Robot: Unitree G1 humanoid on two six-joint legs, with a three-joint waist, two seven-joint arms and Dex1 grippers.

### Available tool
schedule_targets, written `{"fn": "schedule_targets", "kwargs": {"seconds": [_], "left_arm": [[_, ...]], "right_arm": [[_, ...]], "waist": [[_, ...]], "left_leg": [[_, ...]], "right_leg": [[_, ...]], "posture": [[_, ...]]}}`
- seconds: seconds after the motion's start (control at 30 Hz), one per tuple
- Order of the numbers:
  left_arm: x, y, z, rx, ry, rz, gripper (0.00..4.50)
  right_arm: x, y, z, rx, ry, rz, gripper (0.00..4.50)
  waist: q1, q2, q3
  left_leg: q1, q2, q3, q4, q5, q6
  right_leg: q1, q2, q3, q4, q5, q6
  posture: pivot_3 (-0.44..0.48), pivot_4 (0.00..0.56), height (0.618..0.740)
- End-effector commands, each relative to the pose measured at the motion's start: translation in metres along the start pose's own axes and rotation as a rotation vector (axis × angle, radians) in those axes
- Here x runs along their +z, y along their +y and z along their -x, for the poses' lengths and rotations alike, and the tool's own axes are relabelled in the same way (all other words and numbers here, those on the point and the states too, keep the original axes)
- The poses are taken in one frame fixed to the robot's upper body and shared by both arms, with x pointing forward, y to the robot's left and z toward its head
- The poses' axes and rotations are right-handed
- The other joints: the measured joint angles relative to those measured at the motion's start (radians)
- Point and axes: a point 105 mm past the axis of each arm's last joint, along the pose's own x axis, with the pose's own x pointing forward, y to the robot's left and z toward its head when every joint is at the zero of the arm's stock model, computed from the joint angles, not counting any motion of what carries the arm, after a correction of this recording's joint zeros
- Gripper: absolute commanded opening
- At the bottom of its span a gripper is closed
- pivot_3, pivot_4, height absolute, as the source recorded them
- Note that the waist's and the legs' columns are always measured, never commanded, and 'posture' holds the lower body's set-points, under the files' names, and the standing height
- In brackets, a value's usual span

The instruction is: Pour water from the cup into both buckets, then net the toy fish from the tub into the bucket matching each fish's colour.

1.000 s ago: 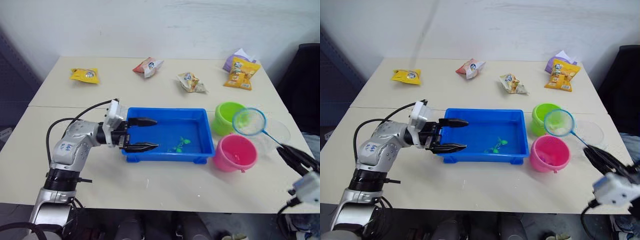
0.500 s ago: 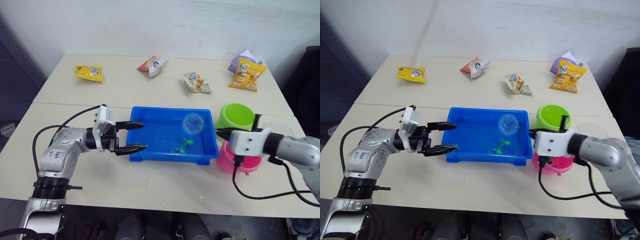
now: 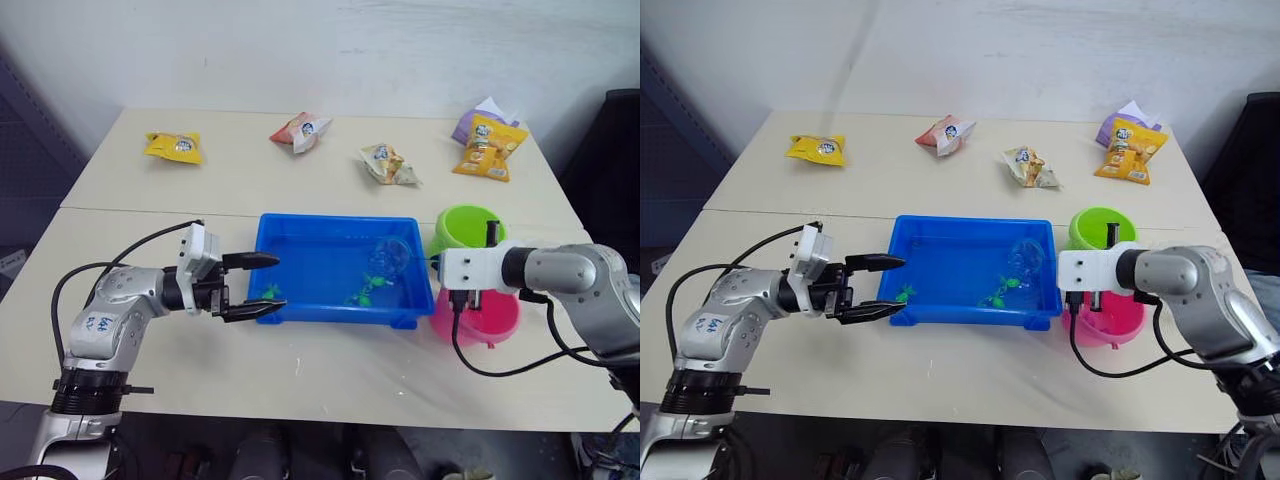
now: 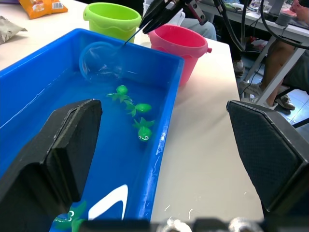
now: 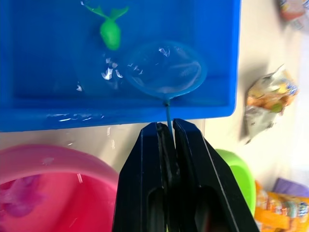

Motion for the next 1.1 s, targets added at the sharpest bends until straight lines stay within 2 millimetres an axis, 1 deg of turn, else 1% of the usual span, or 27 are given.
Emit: {"fn": "schedule_targets", "kwargs": {"seconds": [0.03,0.1,0.2,0.27,0.37,0.47,0.57,0.63,0.73,0.8,0.9,1.1], "left_arm": [[0.011,-0.002,0.004,0.008,-0.024,-0.041,4.46],[0.011,-0.002,0.004,0.012,-0.026,-0.042,4.46],[0.009,-0.002,0.005,0.018,-0.028,-0.042,4.46],[0.009,-0.002,0.006,0.022,-0.029,-0.043,4.46],[0.008,-0.003,0.007,0.026,-0.030,-0.044,4.46],[0.006,-0.003,0.008,0.034,-0.032,-0.045,4.46],[0.006,-0.003,0.008,0.036,-0.031,-0.046,4.46],[0.006,-0.003,0.009,0.038,-0.032,-0.046,4.46],[0.006,-0.003,0.009,0.039,-0.030,-0.046,4.46],[0.006,-0.003,0.009,0.039,-0.029,-0.047,4.46],[0.007,-0.003,0.009,0.036,-0.034,-0.049,4.46],[0.015,0.000,0.005,0.028,-0.093,-0.044,4.46]], "right_arm": [[0.016,0.004,0.000,0.067,-0.033,-0.084,0.00],[0.019,0.007,-0.002,0.078,-0.022,-0.143,0.00],[0.026,0.015,-0.004,0.109,-0.048,-0.300,0.00],[0.031,0.010,-0.007,0.072,-0.079,-0.409,0.00],[0.037,0.004,-0.008,0.031,-0.121,-0.475,0.00],[0.035,-0.005,-0.010,-0.049,-0.155,-0.575,0.00],[0.032,-0.007,-0.010,-0.066,-0.166,-0.652,0.00],[0.032,-0.012,-0.009,-0.102,-0.206,-0.701,0.00],[0.032,-0.017,-0.008,-0.133,-0.240,-0.720,0.00],[0.033,-0.020,-0.005,-0.156,-0.264,-0.726,0.00],[0.037,-0.024,0.006,-0.200,-0.331,-0.733,0.00],[0.042,-0.018,0.036,-0.231,-0.416,-0.753,0.00]], "waist": [[0.000,0.000,0.000],[0.000,0.000,0.000],[0.000,0.000,0.000],[0.000,0.000,0.000],[-0.001,0.000,0.000],[-0.002,0.000,0.000],[0.000,0.000,0.000],[0.000,0.000,0.000],[0.000,0.000,0.000],[0.000,0.000,0.000],[-0.001,0.000,0.000],[0.001,0.000,0.000]], "left_leg": [[0.000,0.000,0.000,0.000,0.000,0.000],[0.000,0.000,0.000,0.000,0.000,0.000],[0.000,0.000,0.000,0.000,0.000,0.000],[0.000,0.000,-0.001,-0.001,0.000,0.000],[0.000,0.000,-0.001,-0.001,0.000,0.000],[0.000,0.000,0.000,-0.001,0.000,0.000],[-0.001,-0.001,-0.001,-0.002,-0.001,0.000],[-0.001,-0.001,0.000,-0.002,-0.001,0.000],[-0.001,-0.001,0.000,-0.002,-0.001,0.000],[-0.001,-0.001,0.000,-0.002,-0.001,0.000],[-0.001,-0.001,0.000,-0.003,-0.001,0.000],[-0.001,-0.001,-0.001,-0.005,-0.001,0.001]], "right_leg": [[0.000,0.000,0.000,0.000,0.000,0.000],[0.000,-0.001,0.000,0.000,0.000,0.000],[0.000,-0.001,0.000,-0.001,0.000,0.000],[0.000,-0.001,0.000,-0.001,0.000,0.000],[0.000,-0.001,0.000,0.000,0.000,0.000],[0.000,-0.001,0.000,0.000,0.000,0.000],[-0.001,-0.001,-0.001,-0.001,0.000,0.000],[-0.001,-0.002,-0.001,-0.001,0.000,0.000],[-0.001,-0.002,-0.001,-0.001,0.000,0.000],[-0.001,-0.002,-0.001,-0.001,0.000,0.000],[-0.001,-0.001,-0.001,-0.002,0.000,0.000],[0.000,-0.001,-0.002,-0.005,0.000,0.000]], "posture": [[0.000,0.150,0.738],[0.000,0.150,0.738],[0.000,0.150,0.738],[0.000,0.150,0.738],[0.000,0.150,0.738],[0.000,0.150,0.738],[0.000,0.150,0.738],[0.000,0.150,0.738],[0.000,0.150,0.738],[0.000,0.150,0.738],[0.000,0.150,0.738],[0.000,0.150,0.738]]}}
